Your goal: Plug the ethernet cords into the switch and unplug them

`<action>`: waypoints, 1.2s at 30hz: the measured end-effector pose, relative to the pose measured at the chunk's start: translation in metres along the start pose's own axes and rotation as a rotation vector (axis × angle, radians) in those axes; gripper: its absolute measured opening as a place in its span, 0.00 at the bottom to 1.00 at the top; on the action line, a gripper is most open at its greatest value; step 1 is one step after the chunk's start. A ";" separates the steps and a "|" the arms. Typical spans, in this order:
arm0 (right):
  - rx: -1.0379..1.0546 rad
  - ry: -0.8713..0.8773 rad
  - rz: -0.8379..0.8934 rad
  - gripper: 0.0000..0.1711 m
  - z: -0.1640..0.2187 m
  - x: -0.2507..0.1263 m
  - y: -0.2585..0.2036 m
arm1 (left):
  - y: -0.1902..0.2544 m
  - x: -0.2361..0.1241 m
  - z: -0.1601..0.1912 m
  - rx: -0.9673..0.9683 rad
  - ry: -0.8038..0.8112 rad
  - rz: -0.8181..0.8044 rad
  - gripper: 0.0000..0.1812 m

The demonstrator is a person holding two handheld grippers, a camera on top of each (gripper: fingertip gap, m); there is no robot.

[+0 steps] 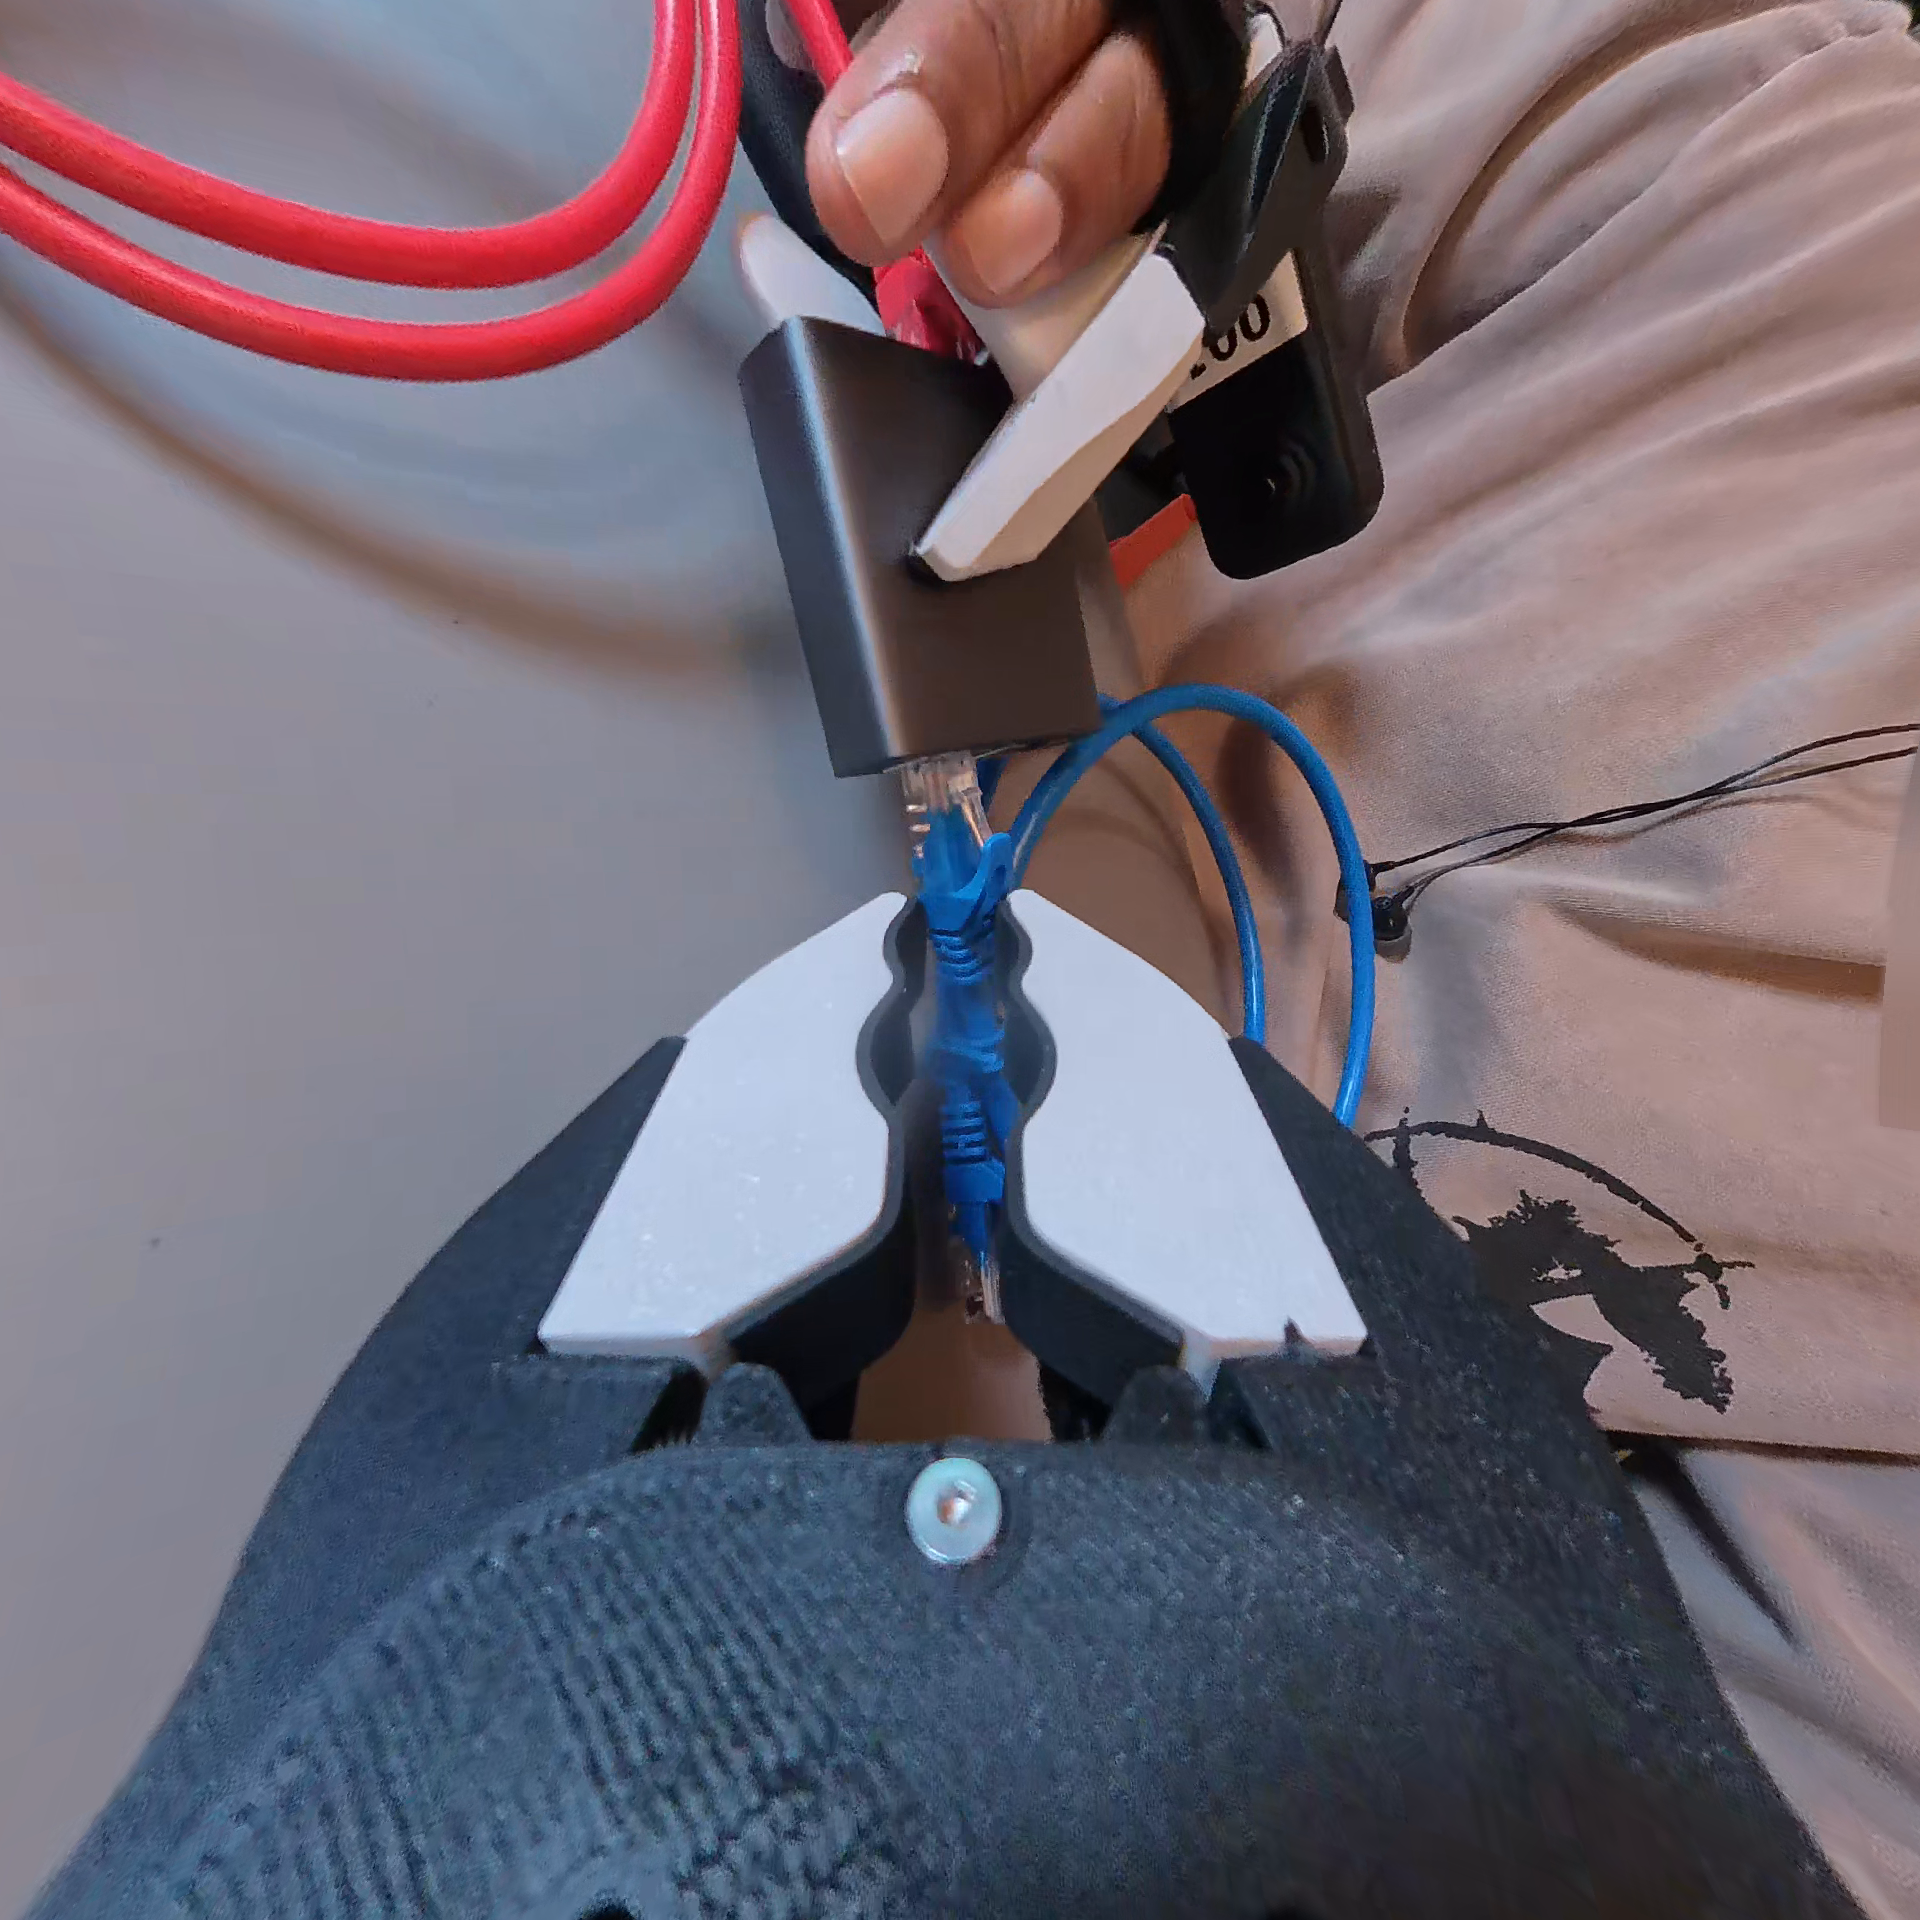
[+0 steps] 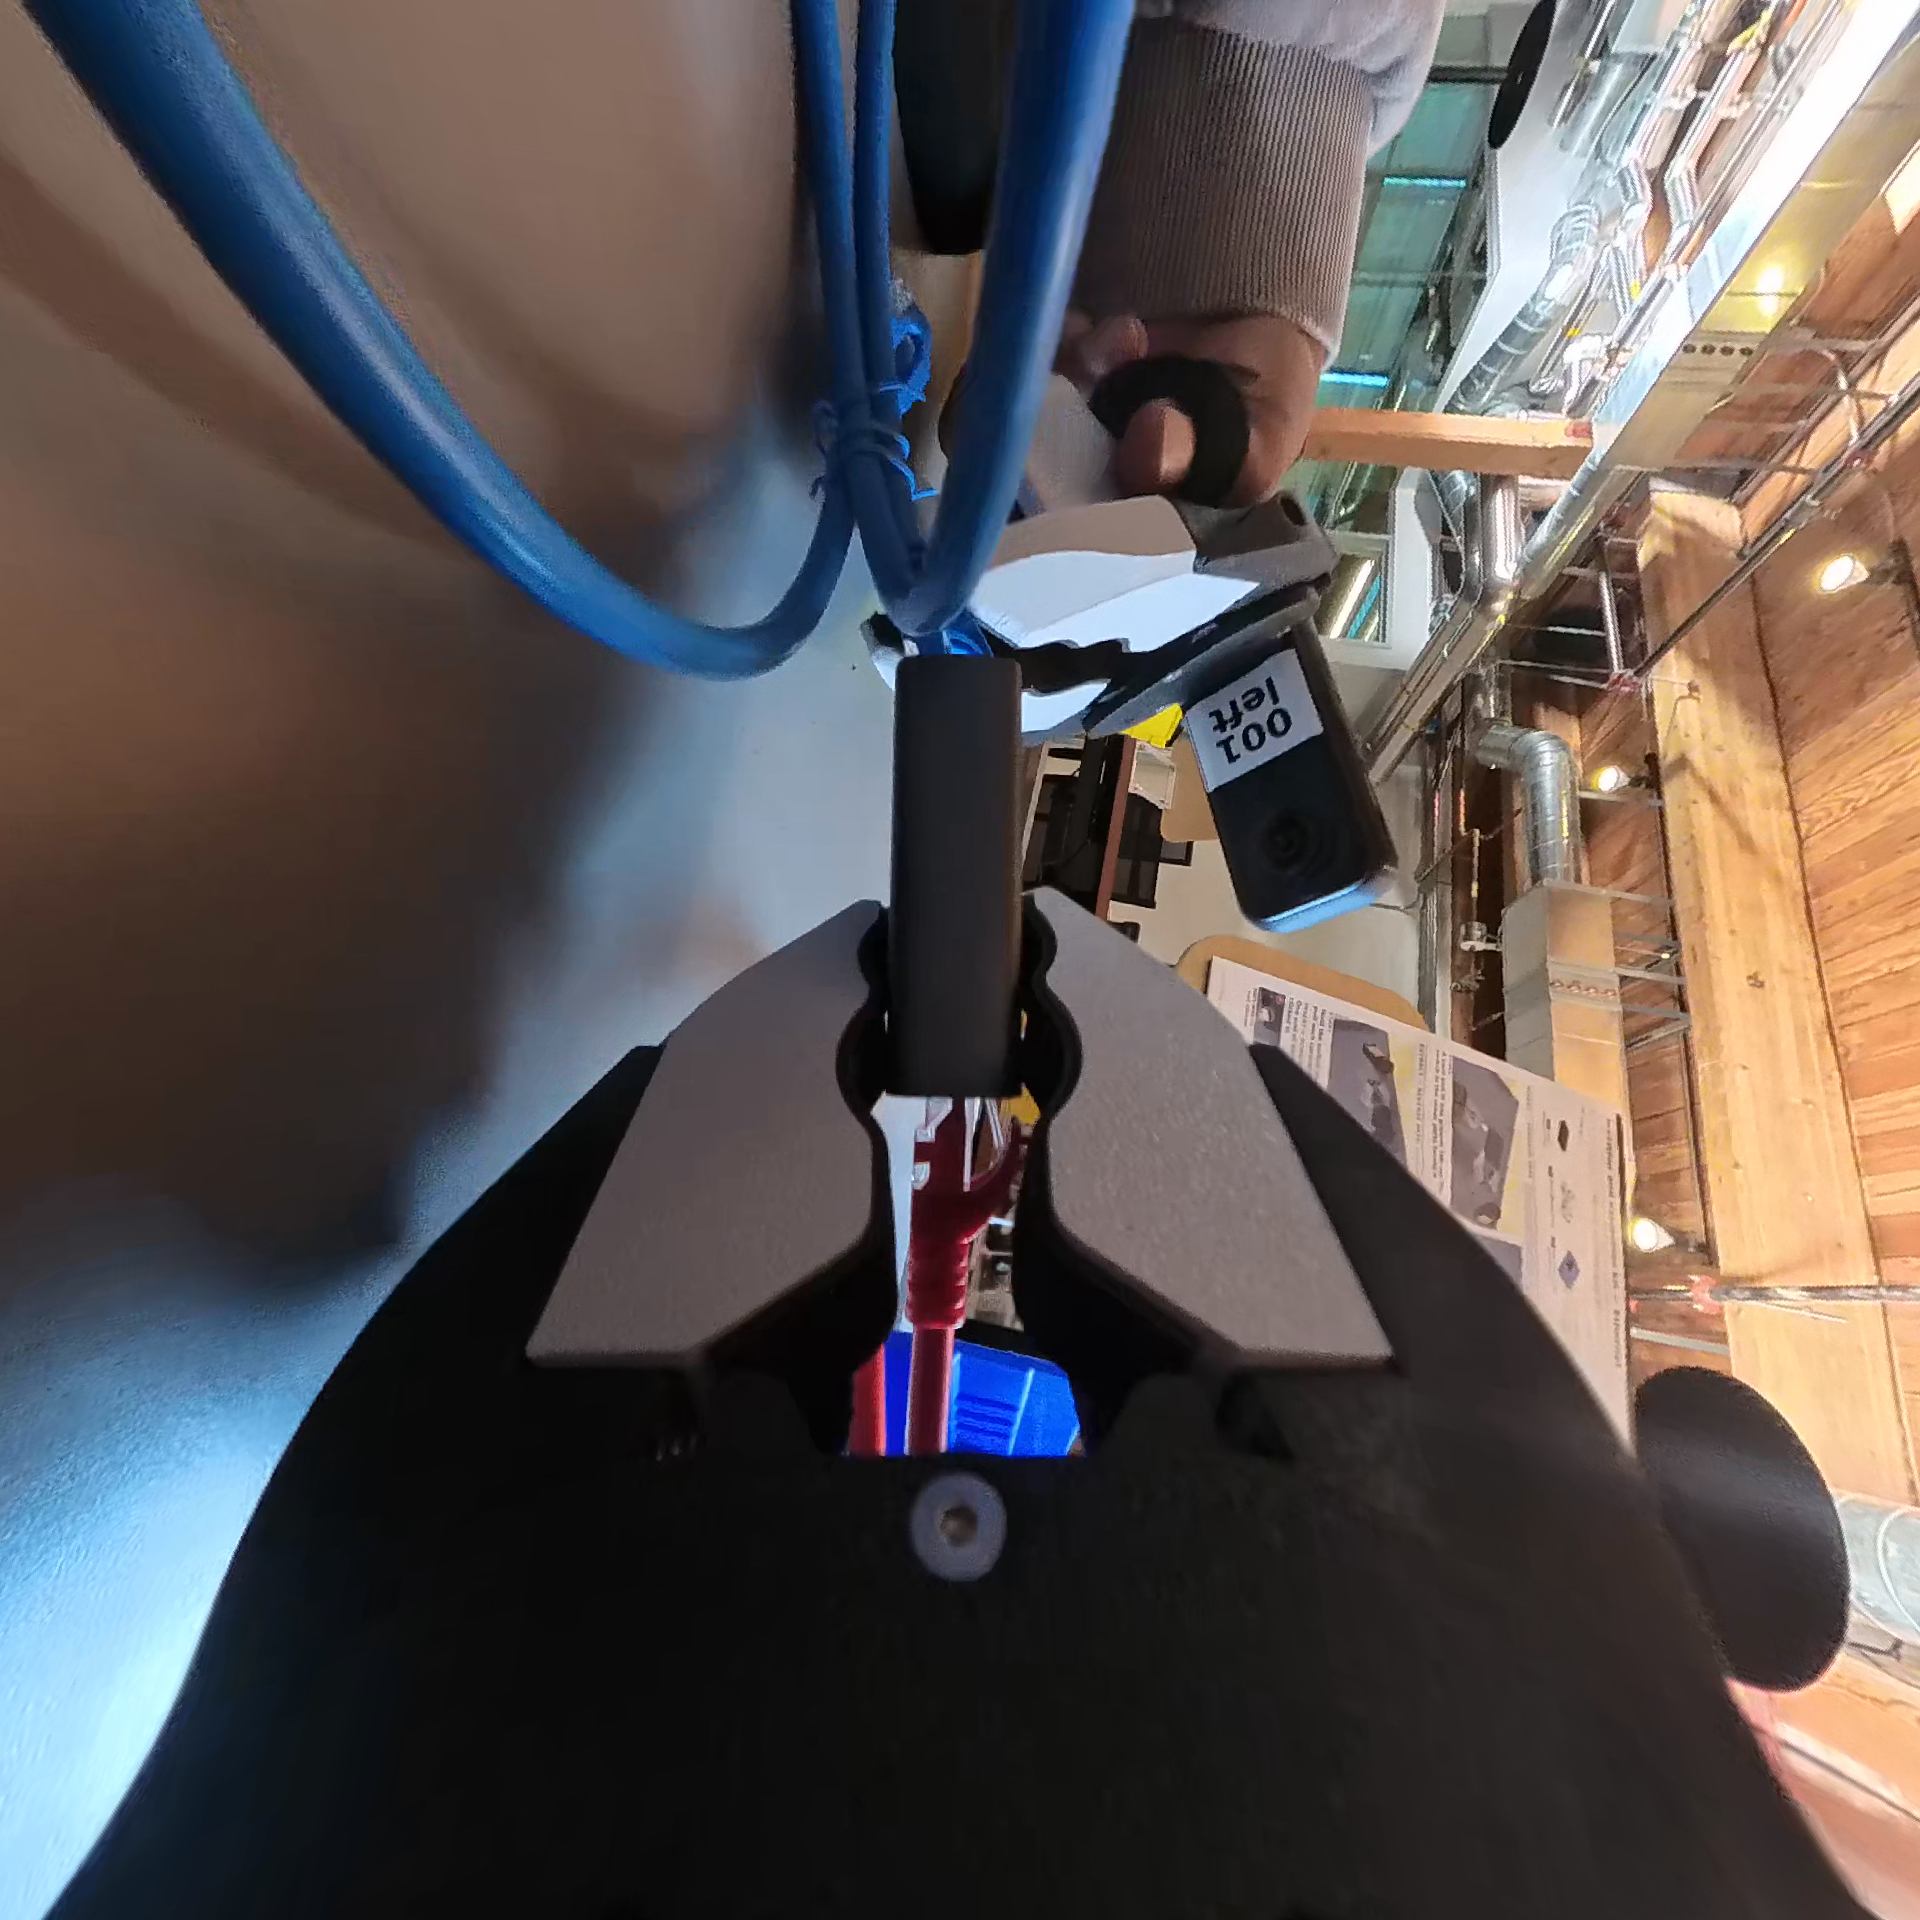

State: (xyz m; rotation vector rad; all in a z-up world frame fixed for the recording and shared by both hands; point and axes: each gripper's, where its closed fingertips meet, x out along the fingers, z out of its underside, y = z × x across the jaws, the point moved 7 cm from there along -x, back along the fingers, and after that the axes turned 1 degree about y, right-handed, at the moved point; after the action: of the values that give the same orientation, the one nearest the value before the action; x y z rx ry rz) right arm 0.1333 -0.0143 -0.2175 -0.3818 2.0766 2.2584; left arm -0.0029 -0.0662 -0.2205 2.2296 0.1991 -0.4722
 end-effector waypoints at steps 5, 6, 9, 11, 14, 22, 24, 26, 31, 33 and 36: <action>-0.071 0.025 -0.030 0.12 -0.003 -0.006 0.004 | 0.003 0.004 -0.004 -0.011 -0.061 0.049 0.07; -0.079 0.042 -0.035 0.12 -0.006 -0.007 0.006 | 0.004 0.004 -0.006 -0.015 -0.072 0.065 0.07; -0.104 0.063 -0.056 0.12 -0.012 -0.007 0.011 | 0.009 0.007 -0.009 0.013 -0.156 0.076 0.07; -0.111 0.059 -0.059 0.12 -0.012 -0.007 0.012 | 0.012 0.007 -0.012 0.061 -0.161 0.038 0.07; -0.076 0.047 -0.035 0.12 -0.010 -0.011 0.017 | 0.016 0.004 -0.014 0.086 -0.059 0.046 0.07; -0.098 0.134 -0.088 0.12 -0.032 -0.012 0.019 | 0.029 0.011 0.001 0.142 -0.062 0.098 0.07; -0.076 0.101 -0.071 0.12 -0.028 -0.008 0.024 | 0.029 0.001 -0.003 0.172 -0.020 0.047 0.08; -0.029 0.055 -0.031 0.12 -0.015 -0.004 0.029 | 0.029 -0.013 -0.011 0.198 0.079 -0.044 0.08; 0.067 -0.051 0.046 0.12 0.009 0.007 0.035 | 0.033 -0.045 -0.015 0.269 0.258 -0.281 0.08; 0.089 -0.057 0.049 0.13 0.010 0.011 0.035 | 0.036 -0.048 -0.011 0.301 0.257 -0.369 0.10; 0.096 -0.047 0.053 0.12 0.006 0.018 0.035 | 0.037 -0.046 -0.006 0.356 0.245 -0.502 0.13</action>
State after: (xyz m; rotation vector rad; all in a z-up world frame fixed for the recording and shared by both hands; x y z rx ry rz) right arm 0.1077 -0.0146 -0.1865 -0.2680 2.1864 2.1627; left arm -0.0320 -0.0845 -0.1725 2.5822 0.8777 -0.5278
